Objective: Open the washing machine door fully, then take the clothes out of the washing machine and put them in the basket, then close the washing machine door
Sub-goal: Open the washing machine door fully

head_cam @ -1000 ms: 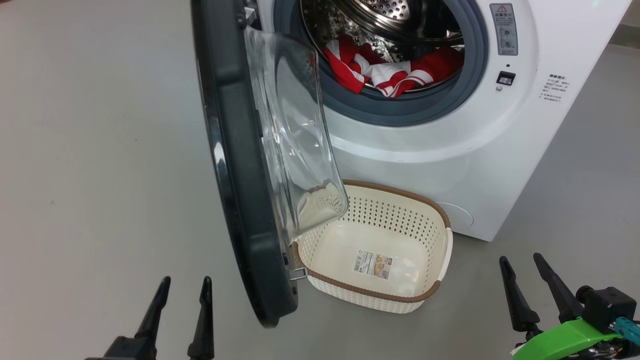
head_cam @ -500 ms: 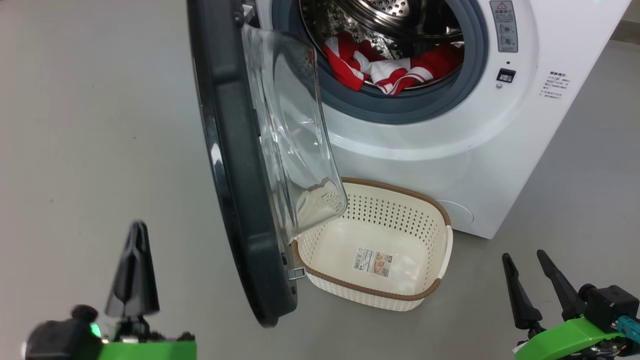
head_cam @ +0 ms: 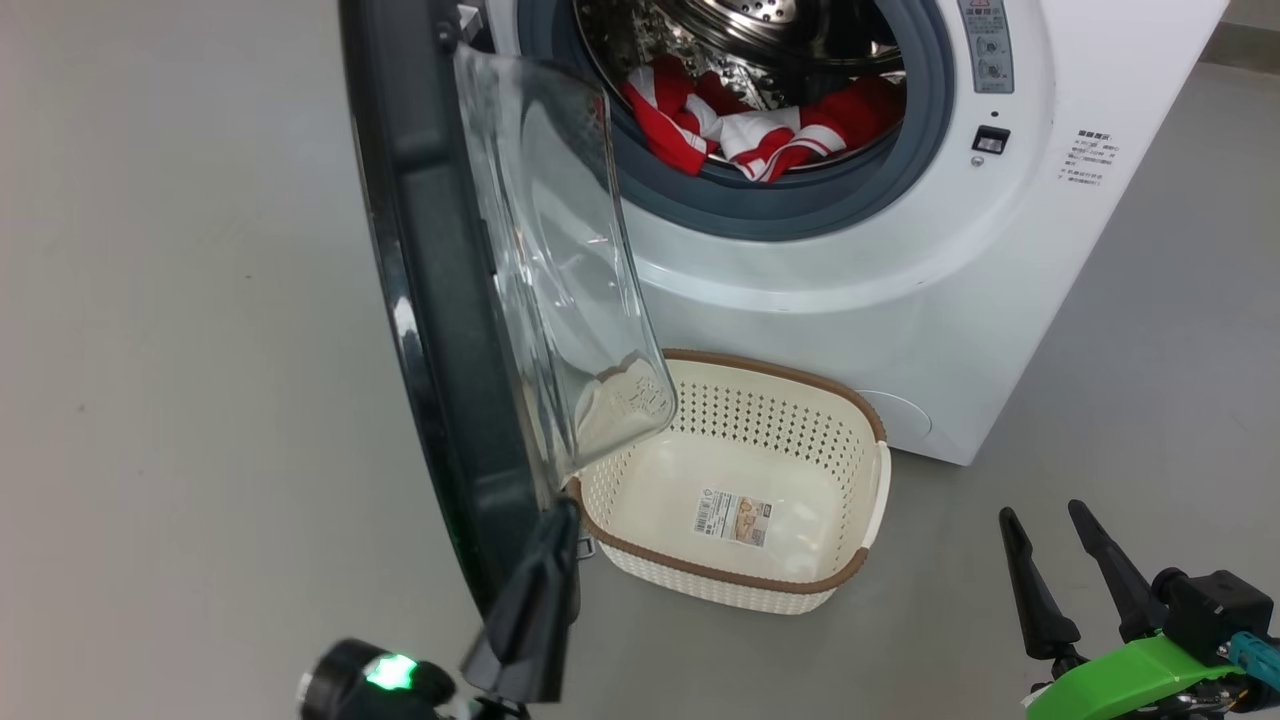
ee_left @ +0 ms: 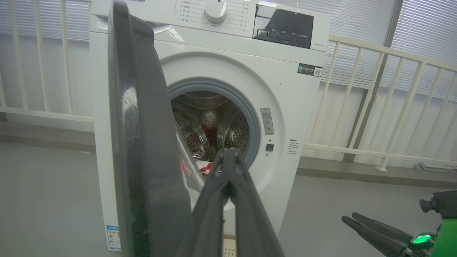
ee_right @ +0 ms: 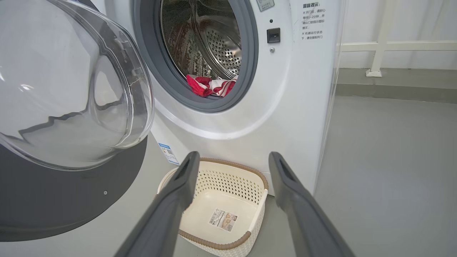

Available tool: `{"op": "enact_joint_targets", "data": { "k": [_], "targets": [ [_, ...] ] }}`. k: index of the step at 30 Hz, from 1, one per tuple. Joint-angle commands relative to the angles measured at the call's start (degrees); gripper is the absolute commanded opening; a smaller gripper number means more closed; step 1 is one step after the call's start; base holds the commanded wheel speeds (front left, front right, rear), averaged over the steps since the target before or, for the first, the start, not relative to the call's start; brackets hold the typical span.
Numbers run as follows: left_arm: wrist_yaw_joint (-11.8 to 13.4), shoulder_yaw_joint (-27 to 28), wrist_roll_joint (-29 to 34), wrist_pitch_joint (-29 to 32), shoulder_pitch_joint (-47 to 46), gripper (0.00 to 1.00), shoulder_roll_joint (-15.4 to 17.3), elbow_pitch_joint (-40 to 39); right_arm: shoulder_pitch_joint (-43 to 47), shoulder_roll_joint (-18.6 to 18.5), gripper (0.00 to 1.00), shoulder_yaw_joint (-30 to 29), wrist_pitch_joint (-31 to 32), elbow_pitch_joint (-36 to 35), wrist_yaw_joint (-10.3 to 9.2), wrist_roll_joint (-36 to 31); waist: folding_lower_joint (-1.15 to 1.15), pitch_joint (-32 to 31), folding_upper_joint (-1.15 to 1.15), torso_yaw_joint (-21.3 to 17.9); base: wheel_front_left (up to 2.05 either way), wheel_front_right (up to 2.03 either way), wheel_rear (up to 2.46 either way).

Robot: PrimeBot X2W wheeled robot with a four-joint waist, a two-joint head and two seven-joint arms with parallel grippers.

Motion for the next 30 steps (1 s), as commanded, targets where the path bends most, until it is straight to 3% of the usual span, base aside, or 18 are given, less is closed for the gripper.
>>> {"op": "enact_joint_targets", "data": {
  "k": [1, 6, 11, 30],
  "targets": [
    [-0.6, 0.4, -1.7, -0.3, -0.5, 0.0, 0.4, 0.8, -0.9, -0.8, 1.0, 1.4, -0.4, -1.5, 0.37, -0.7, 0.0, 0.2, 0.0, -0.2, 0.0, 0.0, 0.0],
    [-0.7, -1.6, -3.8, -0.3, -1.0, 0.0, 0.4, 9.7, -1.1, -0.8, 1.0, 1.6, -0.4, -1.5, 0.37, -0.7, 0.0, 0.3, 0.0, -0.6, 0.0, 0.0, 0.0],
    [-0.3, -0.3, -6.1, -0.3, -2.6, 0.0, 0.4, 14.2, -1.0, -0.8, 1.0, 1.9, -0.4, -1.5, 0.37, -0.6, 0.0, 0.3, 0.0, -0.7, 0.0, 0.0, 0.0],
    [0.8, 10.5, -4.3, -0.3, -1.9, 0.0, 0.4, 14.7, -1.1, -0.8, 1.0, 1.7, -0.4, -1.8, 0.37, -0.9, 0.0, 1.3, 0.0, 1.0, 0.0, 0.0, 0.0]
  ]
}}
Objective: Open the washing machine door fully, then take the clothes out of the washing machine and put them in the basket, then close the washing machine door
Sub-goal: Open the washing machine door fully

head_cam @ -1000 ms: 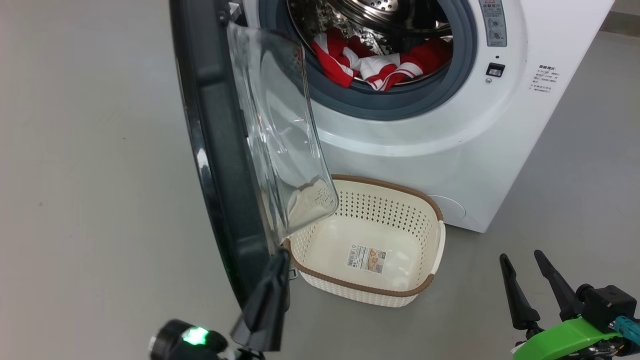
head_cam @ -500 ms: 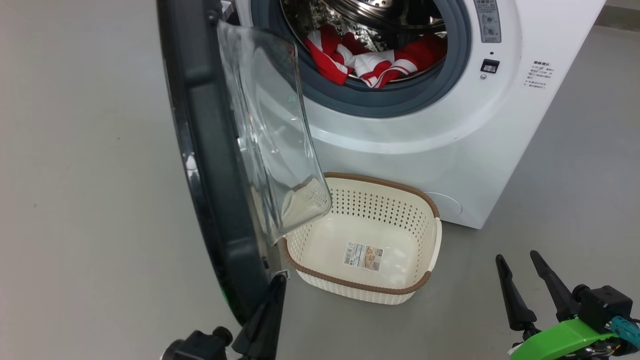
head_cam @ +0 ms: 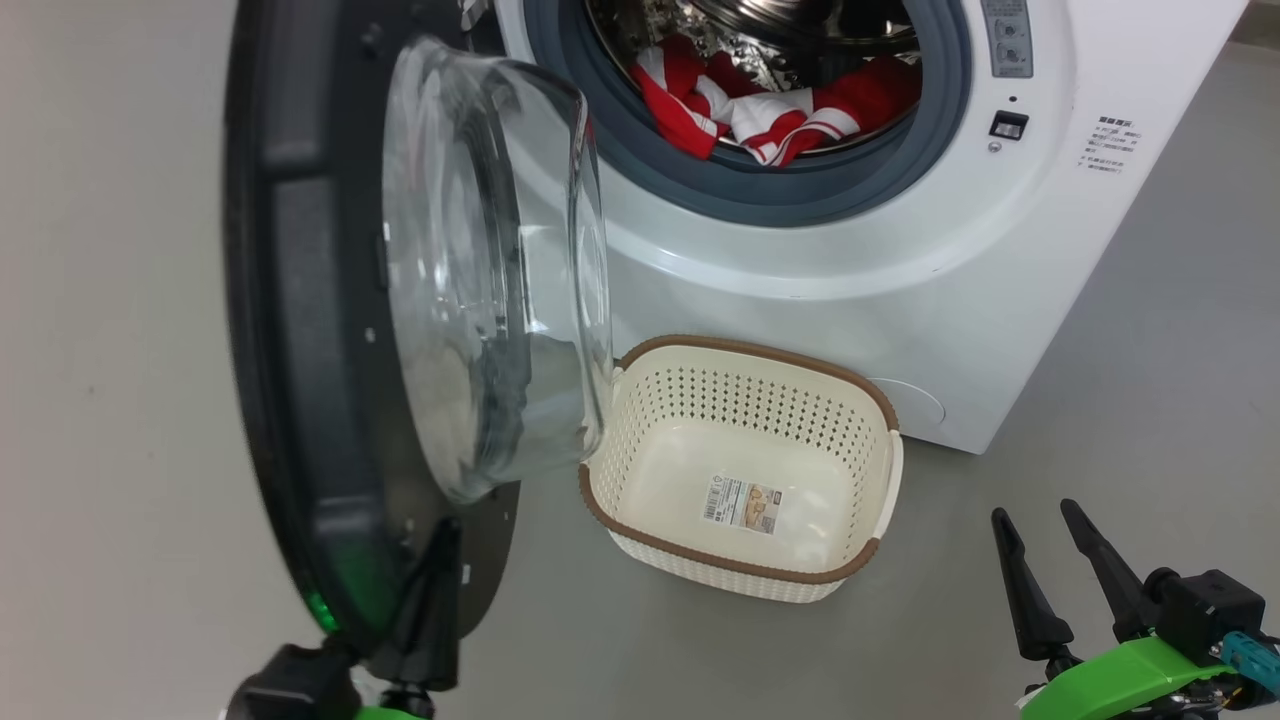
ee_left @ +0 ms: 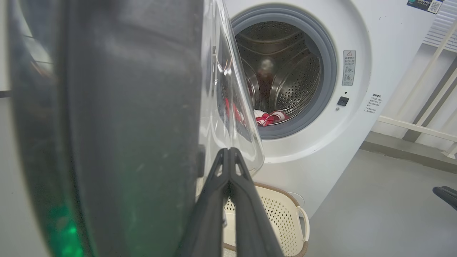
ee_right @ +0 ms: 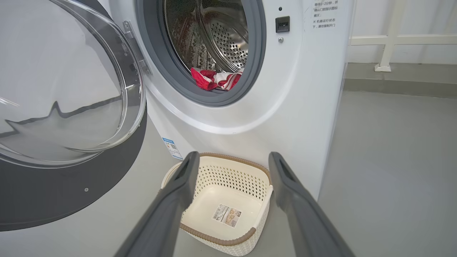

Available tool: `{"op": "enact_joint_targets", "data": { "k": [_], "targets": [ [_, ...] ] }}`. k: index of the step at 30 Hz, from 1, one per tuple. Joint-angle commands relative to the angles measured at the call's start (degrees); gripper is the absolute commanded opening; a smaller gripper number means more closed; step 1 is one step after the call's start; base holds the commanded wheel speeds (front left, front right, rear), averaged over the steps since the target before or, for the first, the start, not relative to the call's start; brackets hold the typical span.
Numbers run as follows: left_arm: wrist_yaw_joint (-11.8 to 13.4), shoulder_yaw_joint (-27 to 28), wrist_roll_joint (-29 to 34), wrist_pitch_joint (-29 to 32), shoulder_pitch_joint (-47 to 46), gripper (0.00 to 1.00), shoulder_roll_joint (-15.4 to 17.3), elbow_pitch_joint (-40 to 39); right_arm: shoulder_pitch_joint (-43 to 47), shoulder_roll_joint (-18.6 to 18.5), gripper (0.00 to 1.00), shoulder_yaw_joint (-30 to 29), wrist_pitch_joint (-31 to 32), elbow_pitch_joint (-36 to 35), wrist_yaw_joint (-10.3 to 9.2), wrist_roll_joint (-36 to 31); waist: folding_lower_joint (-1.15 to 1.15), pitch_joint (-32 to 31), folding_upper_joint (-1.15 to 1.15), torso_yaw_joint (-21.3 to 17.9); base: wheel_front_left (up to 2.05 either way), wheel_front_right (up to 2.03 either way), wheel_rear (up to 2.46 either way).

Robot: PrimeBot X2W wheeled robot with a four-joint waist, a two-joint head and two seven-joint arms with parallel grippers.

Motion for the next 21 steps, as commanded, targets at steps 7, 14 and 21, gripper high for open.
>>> {"op": "enact_joint_targets", "data": {
  "k": [7, 14, 21],
  "targets": [
    [0.2, 9.3, 0.8, -0.3, -1.0, 0.0, 0.6, -1.2, -1.3, -1.1, 1.0, 1.4, -0.4, -1.5, 0.37, -0.5, 0.0, 0.9, 0.0, 0.6, 0.0, 0.0, 0.0],
    [-0.4, 16.0, 1.6, -0.3, -2.4, 0.0, 0.6, -0.1, -1.7, -1.6, 1.0, 2.1, -0.4, -1.2, 0.37, -0.4, 0.0, 1.7, 0.0, 0.7, 0.0, 0.0, 0.0],
    [-1.5, 23.6, 4.0, -0.3, -5.8, 0.0, 0.6, 2.5, -2.4, -2.2, 1.0, 2.2, -0.4, -1.0, 0.37, -0.6, 0.0, 2.8, 0.0, 0.4, 0.0, 0.0, 0.0]
  ]
}}
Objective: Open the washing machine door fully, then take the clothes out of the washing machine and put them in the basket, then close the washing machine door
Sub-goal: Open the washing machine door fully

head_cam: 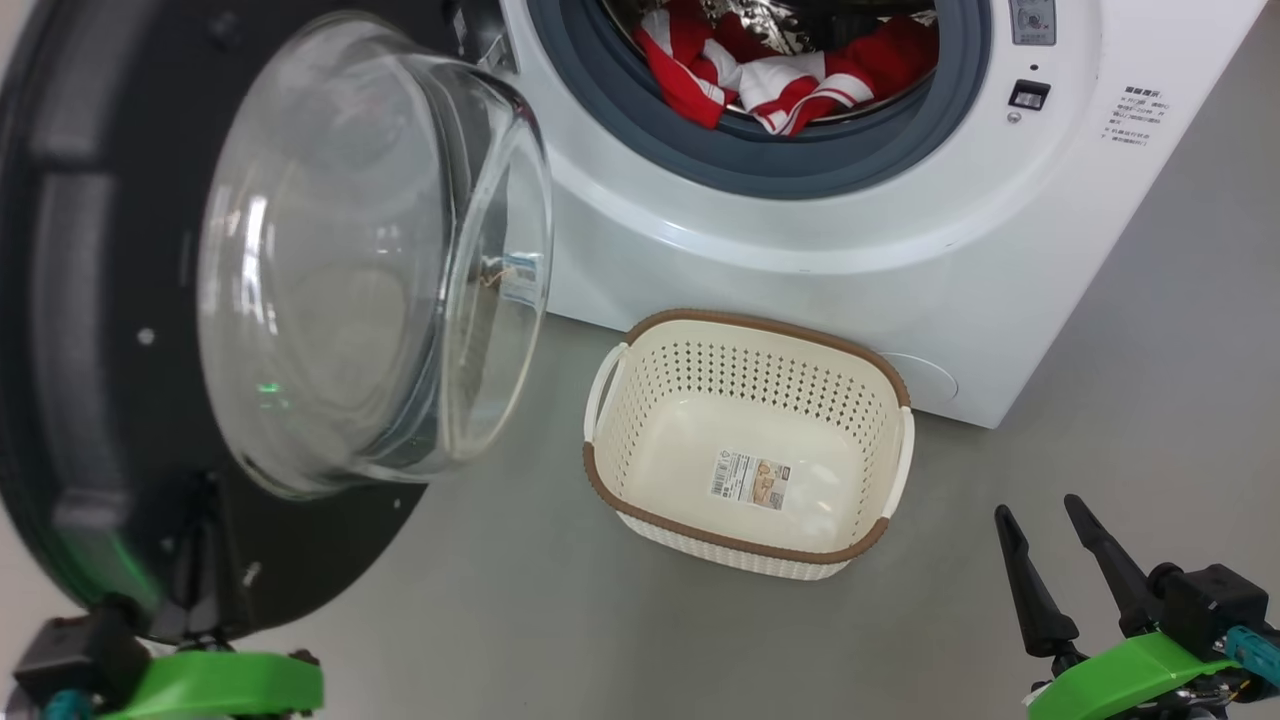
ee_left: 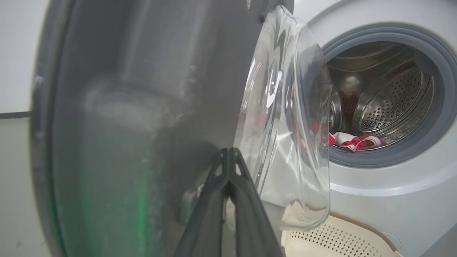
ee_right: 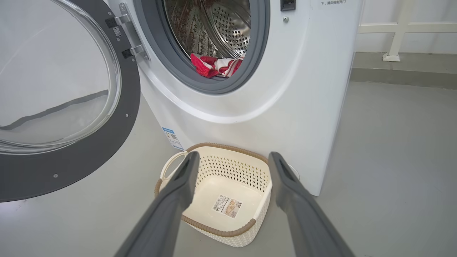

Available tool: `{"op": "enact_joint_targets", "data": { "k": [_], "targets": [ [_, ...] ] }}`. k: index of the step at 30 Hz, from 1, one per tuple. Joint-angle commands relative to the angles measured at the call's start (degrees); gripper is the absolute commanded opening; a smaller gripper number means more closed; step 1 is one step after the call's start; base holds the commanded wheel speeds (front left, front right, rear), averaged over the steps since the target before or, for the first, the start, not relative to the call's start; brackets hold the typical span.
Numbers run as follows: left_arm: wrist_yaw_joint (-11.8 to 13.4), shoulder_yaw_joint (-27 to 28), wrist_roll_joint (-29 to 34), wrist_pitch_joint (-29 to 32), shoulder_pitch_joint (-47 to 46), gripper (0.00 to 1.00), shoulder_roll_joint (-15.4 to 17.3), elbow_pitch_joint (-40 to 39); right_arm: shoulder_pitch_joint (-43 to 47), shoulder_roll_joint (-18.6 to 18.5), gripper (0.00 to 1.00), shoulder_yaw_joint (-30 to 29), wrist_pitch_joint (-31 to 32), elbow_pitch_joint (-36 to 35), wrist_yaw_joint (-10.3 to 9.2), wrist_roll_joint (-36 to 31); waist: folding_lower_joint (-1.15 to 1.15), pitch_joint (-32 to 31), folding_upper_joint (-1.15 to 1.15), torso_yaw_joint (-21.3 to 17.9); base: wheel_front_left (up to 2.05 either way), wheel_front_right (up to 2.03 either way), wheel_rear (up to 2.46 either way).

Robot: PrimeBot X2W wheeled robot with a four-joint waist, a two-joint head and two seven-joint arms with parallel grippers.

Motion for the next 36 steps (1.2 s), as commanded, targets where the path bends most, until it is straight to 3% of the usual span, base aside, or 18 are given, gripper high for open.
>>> {"op": "enact_joint_targets", "data": {
  "k": [1, 13, 36],
  "targets": [
    [-0.2, 4.0, 1.1, -0.3, -2.5, 0.0, 1.4, -0.6, -2.0, -0.9, 1.0, 1.4, -0.4, -1.1, 0.37, -0.6, 0.0, 0.3, 0.0, -0.1, 0.0, 0.0, 0.0],
    [-1.9, 15.0, 6.3, -0.3, -9.6, 0.0, 4.0, 5.9, -2.9, -1.7, 1.0, 1.6, -0.4, -1.2, 0.37, -0.9, 0.0, 2.0, 0.0, -1.1, 0.0, 0.0, 0.0],
    [-3.4, 24.6, 10.5, -0.3, -21.5, 0.0, 11.6, 21.5, -3.4, -3.0, 1.0, 1.7, -0.4, -1.7, 0.37, -1.2, 0.0, 4.0, 0.0, -3.0, 0.0, 0.0, 0.0]
  ]
}}
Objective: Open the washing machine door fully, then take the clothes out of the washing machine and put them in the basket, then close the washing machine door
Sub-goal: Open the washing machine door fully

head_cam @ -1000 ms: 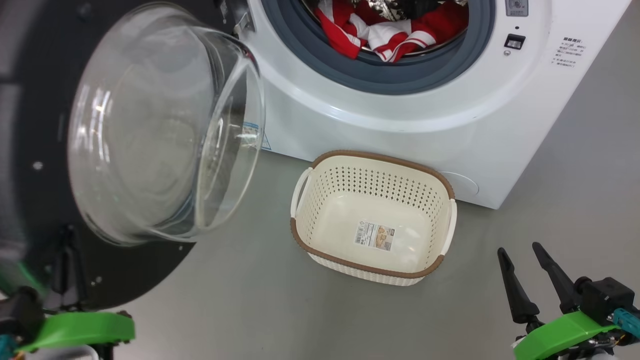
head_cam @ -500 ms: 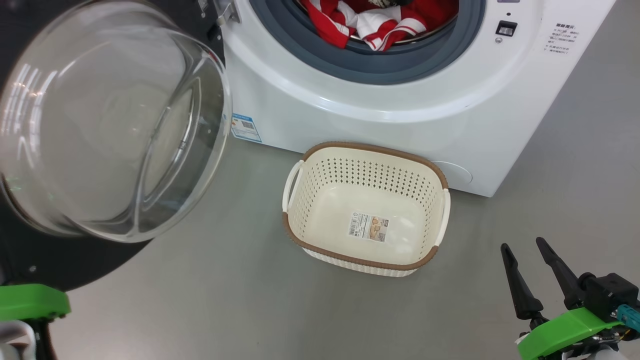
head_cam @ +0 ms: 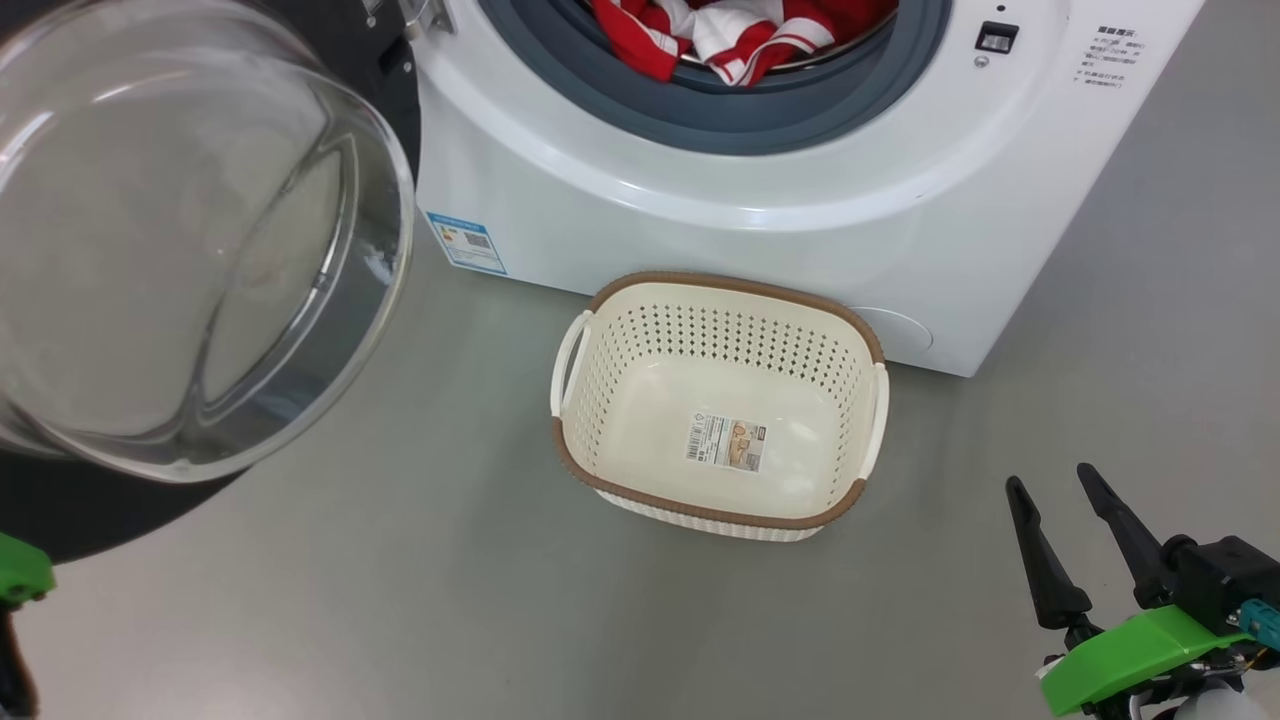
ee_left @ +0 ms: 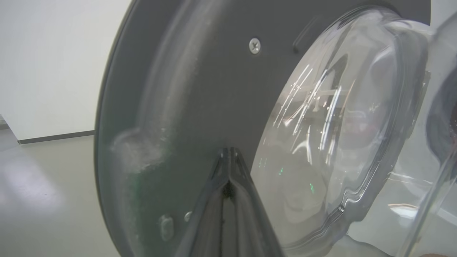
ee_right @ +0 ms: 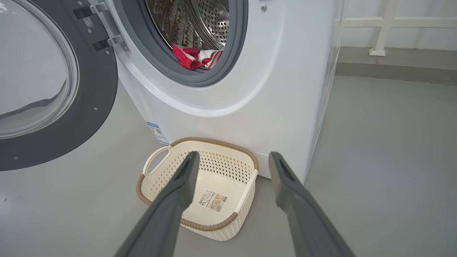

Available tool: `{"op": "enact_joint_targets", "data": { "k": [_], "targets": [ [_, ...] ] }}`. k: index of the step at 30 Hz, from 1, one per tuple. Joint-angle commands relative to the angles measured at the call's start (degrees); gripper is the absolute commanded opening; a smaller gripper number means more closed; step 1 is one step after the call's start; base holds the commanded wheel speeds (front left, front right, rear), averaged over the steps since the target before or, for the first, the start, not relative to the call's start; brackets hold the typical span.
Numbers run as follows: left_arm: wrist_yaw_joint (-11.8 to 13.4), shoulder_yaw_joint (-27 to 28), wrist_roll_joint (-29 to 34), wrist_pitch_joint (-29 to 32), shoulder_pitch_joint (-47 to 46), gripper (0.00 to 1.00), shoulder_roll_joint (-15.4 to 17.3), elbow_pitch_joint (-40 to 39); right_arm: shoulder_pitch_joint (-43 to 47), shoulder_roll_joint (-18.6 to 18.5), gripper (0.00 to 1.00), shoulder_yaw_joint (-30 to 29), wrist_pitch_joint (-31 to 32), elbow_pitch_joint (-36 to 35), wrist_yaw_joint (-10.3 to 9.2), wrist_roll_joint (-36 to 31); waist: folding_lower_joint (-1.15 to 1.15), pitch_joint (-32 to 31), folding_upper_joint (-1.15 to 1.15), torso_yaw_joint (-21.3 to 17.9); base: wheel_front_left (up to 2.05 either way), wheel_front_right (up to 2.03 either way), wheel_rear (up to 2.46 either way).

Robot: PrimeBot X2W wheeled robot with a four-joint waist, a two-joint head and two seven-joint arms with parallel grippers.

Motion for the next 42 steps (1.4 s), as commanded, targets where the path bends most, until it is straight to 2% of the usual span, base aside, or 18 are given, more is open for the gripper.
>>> {"op": "enact_joint_targets", "data": {
  "k": [1, 9, 17, 19, 20, 21, 22, 25, 26, 27, 28, 29, 30, 31, 38, 42],
  "targets": [
    [0.0, 2.4, 0.5, -0.3, -1.8, 0.0, 4.3, 0.1, -1.2, -1.0, 1.0, 1.5, -0.4, -1.4, 0.37, -0.8, 0.0, 0.1, 0.0, -0.2, 0.0, 0.0, 0.0],
    [-0.5, 3.6, 1.2, -0.3, -3.2, 0.0, 5.5, 2.6, -1.1, -0.8, 1.0, 1.1, -0.4, -1.3, 0.37, -0.9, 0.0, -0.4, 0.0, -0.7, 0.0, 0.0, 0.0],
    [-2.1, 3.9, 1.3, -0.3, -1.1, 0.0, 4.5, 1.8, -0.5, -0.3, 1.0, 0.6, -0.4, -1.2, 0.37, -0.9, 0.0, -2.2, 0.0, -0.8, 0.0, 0.0, 0.0],
    [-2.6, 3.6, 1.3, -0.3, -0.2, 0.16, 3.9, 1.1, -0.4, -0.2, 1.0, 0.4, -0.4, -1.2, 0.37, -0.8, 0.0, -2.6, 0.0, -0.8, 0.0, 0.0, 0.0],
    [-2.8, 3.5, 1.3, -0.3, 0.2, 0.16, 3.6, 0.7, -0.3, -0.1, 1.0, 0.4, -0.4, -1.2, 0.37, -0.8, 0.0, -2.8, 0.0, -0.8, 0.0, 0.0, 0.0],
    [-2.9, 3.3, 1.3, -0.3, 0.8, 0.33, 3.2, 0.1, -0.2, -0.1, 1.0, 0.3, -0.4, -1.2, 0.37, -0.8, 0.0, -3.0, 0.0, -0.8, 0.0, 0.0, 0.0],
    [-3.1, 3.1, 1.3, -0.3, 1.4, 0.4, 2.8, -0.5, -0.1, -0.1, 1.0, 0.2, -0.4, -1.2, 0.37, -0.8, 0.0, -3.3, 0.0, -0.9, 0.0, 0.0, 0.0],
    [-3.4, 2.4, 1.4, -0.3, 3.5, 0.49, 1.2, -2.7, 0.1, 0.0, 1.0, 0.0, -0.4, -1.1, 0.37, -0.7, 0.0, -4.0, 0.0, -0.9, 0.0, 0.0, 0.0],
    [-3.5, 2.1, 1.4, -0.3, 4.3, 0.58, 0.6, -3.6, 0.3, 0.1, 1.0, 0.0, -0.4, -1.1, 0.37, -0.7, 0.0, -4.3, 0.0, -0.9, 0.0, 0.0, 0.0],
    [-3.5, 2.1, 1.4, -0.3, 4.3, 0.58, 0.6, -3.6, 0.3, 0.1, 1.0, 0.0, -0.4, -1.1, 0.37, -0.7, 0.0, -4.3, 0.0, -0.9, 0.0, 0.0, 0.0],
    [-3.5, 1.8, 1.4, -0.3, 5.1, 0.7, 0.0, -4.4, 0.4, 0.2, 1.0, -0.1, -0.4, -1.1, 0.37, -0.7, 0.0, -4.5, 0.0, -1.0, 0.0, 0.0, 0.0],
    [-3.6, 1.4, 1.4, -0.3, 5.9, 0.76, -0.6, -5.2, 0.5, 0.2, 1.0, -0.1, -0.4, -1.1, 0.37, -0.7, 0.0, -4.7, 0.0, -1.0, 0.0, 0.0, 0.0],
    [-3.7, 1.1, 1.4, -0.3, 6.7, 0.95, -1.1, -6.1, 0.6, 0.3, 1.0, -0.2, -0.4, -1.1, 0.37, -0.7, 0.0, -4.8, 0.0, -1.0, 0.0, 0.0, 0.0],
    [-3.7, 0.6, 1.4, -0.3, 7.5, 1.0, -1.6, -6.9, 0.7, 0.3, 1.0, -0.4, -0.4, -1.1, 0.37, -0.7, 0.0, -5.0, 0.0, -1.1, 0.0, 0.0, 0.0],
    [-3.9, -4.2, -0.9, -0.3, 12.9, 1.0, -4.8, -13.5, 1.3, 0.7, 1.0, -1.6, -0.4, -1.5, 0.37, -0.5, 0.0, -5.7, 0.0, -1.9, 0.0, 0.0, 0.0],
    [-3.9, -9.5, -2.6, -0.3, 15.8, 1.0, -5.6, -17.3, 1.6, 0.9, 1.0, -2.3, -0.4, -1.8, 0.37, -0.5, 0.0, -6.0, 0.0, -2.7, 0.0, 0.0, 0.0]
  ]
}}
